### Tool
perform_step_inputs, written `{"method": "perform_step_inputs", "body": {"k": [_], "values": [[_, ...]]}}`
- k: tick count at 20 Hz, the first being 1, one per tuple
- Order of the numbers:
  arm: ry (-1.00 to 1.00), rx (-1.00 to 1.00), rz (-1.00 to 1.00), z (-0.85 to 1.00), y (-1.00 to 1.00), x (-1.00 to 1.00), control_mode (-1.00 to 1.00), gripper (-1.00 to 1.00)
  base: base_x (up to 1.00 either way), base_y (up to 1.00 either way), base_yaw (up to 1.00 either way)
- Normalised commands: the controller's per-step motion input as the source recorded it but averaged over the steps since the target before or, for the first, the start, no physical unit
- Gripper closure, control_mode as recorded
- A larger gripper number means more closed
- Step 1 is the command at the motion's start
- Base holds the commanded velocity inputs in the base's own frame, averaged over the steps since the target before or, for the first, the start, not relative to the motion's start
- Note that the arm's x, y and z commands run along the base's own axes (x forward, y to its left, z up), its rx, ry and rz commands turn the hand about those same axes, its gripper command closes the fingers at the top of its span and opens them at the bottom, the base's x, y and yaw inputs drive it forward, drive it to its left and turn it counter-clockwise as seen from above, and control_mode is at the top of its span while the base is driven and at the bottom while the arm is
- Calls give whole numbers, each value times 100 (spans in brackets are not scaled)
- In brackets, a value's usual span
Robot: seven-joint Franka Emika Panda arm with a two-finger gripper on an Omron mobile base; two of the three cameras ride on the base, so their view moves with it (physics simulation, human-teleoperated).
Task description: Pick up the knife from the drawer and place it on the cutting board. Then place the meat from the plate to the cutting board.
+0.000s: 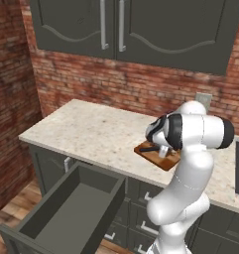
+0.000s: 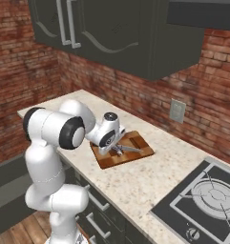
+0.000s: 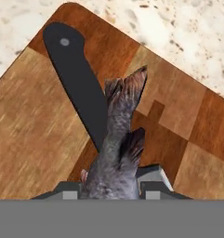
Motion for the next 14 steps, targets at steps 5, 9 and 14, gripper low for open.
{"method": "perform_step_inputs", "body": {"k": [5,9,14], "values": [[0,0,0,-26,0,30,-100,100,0,0,0],[0,0,0,-28,0,29,-100,100,0,0,0],[0,0,0,-25,0,25,-100,-100,0,0,0]]}}
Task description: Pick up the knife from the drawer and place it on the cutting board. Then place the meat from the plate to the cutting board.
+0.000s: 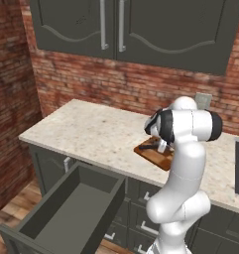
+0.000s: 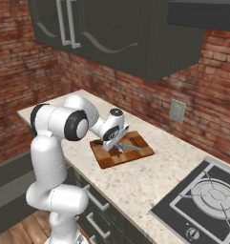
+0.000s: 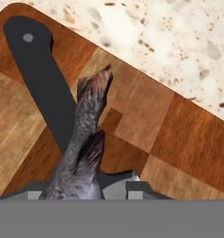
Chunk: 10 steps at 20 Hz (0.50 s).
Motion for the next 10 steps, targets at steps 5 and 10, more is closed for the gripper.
{"method": "perform_step_inputs", "body": {"k": [5,10], "values": [[-2,0,0,-3,0,0,-100,-100,0,0,0],[0,0,0,0,0,-3,-100,-100,0,0,0]]}}
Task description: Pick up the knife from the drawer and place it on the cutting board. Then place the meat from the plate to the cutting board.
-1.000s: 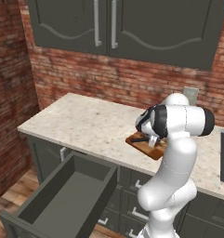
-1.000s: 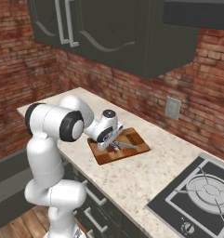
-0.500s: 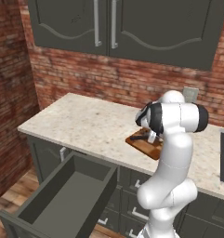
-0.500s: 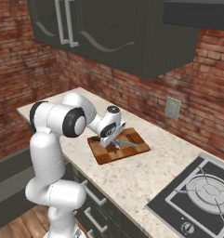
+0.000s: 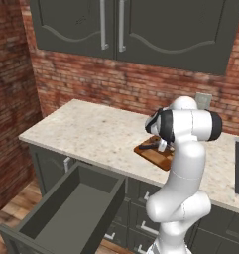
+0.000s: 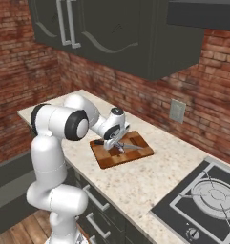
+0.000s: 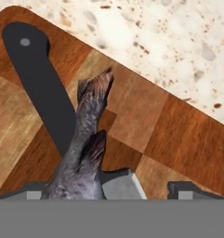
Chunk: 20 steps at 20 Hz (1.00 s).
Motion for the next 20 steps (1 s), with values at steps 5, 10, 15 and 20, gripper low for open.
{"method": "perform_step_inputs", "body": {"k": [5,10,15,20], "values": [[-1,0,0,3,0,-18,-100,-100,0,0,0],[-1,0,0,22,0,-14,-100,-100,0,0,0],[-3,-1,0,20,5,-9,-100,-100,0,0,0],[-6,-4,0,24,18,-14,-100,-100,0,0,0]]}}
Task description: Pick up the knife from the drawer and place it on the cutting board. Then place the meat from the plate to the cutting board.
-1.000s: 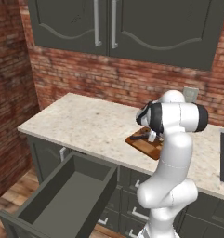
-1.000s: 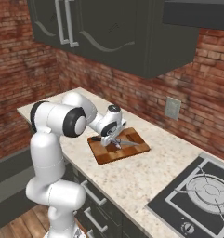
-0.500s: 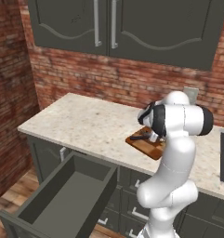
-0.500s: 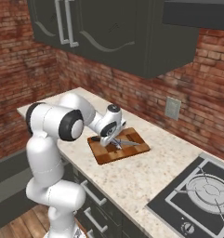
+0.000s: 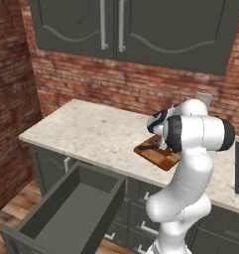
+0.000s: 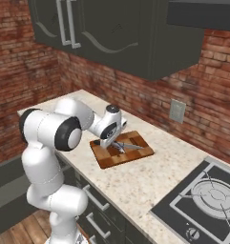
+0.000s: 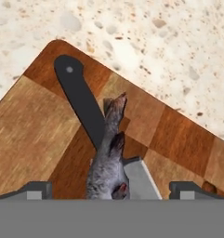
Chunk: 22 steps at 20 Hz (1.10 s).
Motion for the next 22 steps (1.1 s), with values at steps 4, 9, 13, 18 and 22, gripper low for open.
{"method": "perform_step_inputs", "body": {"k": [4,9,13,18,22], "values": [[-1,-6,0,34,26,-23,-100,-100,0,0,0],[-10,-11,0,27,31,-41,-100,-100,0,0,0],[-15,-10,0,19,24,-44,-100,-100,0,0,0],[-4,-3,0,66,9,-36,-100,-100,0,0,0],[0,0,0,95,0,-33,-100,-100,0,0,0]]}}
